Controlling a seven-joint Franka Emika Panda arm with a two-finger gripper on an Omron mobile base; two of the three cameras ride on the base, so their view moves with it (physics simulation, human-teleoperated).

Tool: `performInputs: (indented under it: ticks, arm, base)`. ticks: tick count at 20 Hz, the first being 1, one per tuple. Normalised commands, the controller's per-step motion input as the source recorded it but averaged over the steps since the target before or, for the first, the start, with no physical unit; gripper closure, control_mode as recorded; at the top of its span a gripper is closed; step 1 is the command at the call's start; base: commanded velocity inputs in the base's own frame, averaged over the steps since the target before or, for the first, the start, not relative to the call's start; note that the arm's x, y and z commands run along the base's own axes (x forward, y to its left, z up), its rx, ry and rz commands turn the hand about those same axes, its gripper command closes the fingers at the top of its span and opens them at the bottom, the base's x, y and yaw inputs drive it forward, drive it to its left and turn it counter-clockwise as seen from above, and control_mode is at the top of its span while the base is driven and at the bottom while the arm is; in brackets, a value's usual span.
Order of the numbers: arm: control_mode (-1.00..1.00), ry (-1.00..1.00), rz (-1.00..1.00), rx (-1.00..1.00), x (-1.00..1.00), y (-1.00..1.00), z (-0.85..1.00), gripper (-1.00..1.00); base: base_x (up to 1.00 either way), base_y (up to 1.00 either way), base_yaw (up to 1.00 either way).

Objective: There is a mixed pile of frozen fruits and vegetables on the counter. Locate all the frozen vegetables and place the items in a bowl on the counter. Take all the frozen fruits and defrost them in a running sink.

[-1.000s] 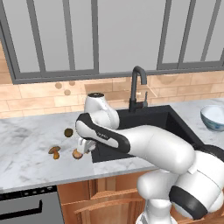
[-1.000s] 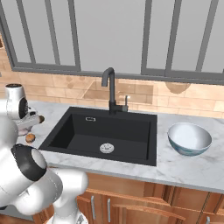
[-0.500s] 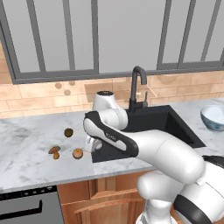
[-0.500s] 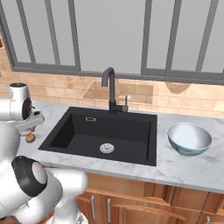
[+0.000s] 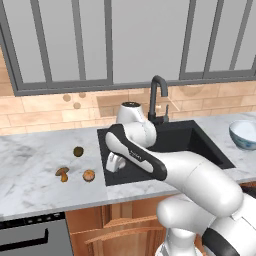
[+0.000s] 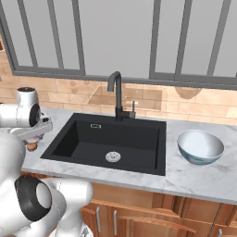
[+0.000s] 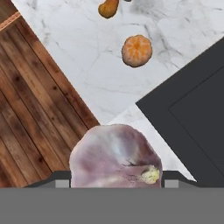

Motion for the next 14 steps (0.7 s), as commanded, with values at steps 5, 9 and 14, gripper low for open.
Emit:
performInputs:
  ticks: [5, 9, 14]
  arm:
    - [-1.0, 0.01, 0.01, 0.0, 0.0, -0.42, 0.0, 1.0]
    - [-1.0, 0.01, 0.0, 0.01, 0.0, -0.42, 0.0, 1.0]
    - [-1.0, 0.01, 0.0, 0.01, 0.0, -0.41, 0.0, 1.0]
  base:
    - [0.0, 0.0, 0.0]
    - [0.0, 0.0, 0.0]
    - [0.0, 0.0, 0.0]
